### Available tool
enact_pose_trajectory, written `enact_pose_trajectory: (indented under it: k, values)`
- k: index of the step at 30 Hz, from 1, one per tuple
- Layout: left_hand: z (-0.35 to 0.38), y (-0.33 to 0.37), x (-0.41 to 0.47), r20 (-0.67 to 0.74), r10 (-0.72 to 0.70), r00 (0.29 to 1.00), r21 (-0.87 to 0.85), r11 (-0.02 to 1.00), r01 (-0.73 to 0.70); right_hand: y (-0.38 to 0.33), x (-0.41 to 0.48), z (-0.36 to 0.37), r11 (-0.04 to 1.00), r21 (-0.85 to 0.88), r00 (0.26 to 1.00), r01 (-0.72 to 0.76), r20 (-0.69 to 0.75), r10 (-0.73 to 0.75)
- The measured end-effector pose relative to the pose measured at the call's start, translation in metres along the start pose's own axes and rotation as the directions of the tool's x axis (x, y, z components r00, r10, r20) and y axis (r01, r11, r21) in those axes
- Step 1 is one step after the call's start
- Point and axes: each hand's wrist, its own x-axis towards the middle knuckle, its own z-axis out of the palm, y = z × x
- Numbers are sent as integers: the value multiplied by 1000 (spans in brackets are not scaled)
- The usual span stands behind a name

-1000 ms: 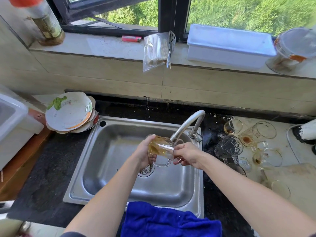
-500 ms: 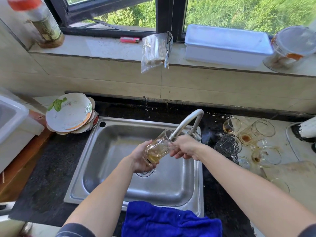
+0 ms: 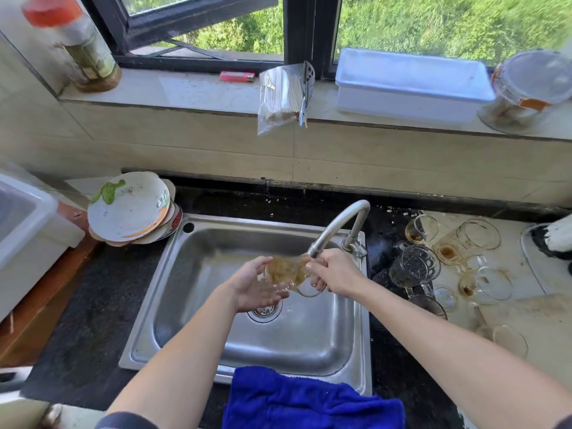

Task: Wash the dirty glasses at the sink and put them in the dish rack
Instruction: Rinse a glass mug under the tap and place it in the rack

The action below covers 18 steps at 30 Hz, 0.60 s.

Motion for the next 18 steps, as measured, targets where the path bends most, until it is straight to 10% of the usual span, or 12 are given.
enact_pose_trajectory:
  k: [7,12,18]
  values:
    - [26,14,3,-156,123,980,51,992,-116,20,1,6,976,-136,977,169,-108,-184]
    - [38,24,-8,-285,567,773,317,816,-483,32,8,5,999,12,985,31,-168,-28]
    - [38,36,-29,-166,727,667,442,659,-609,36,14,13,982,178,984,-66,-152,94]
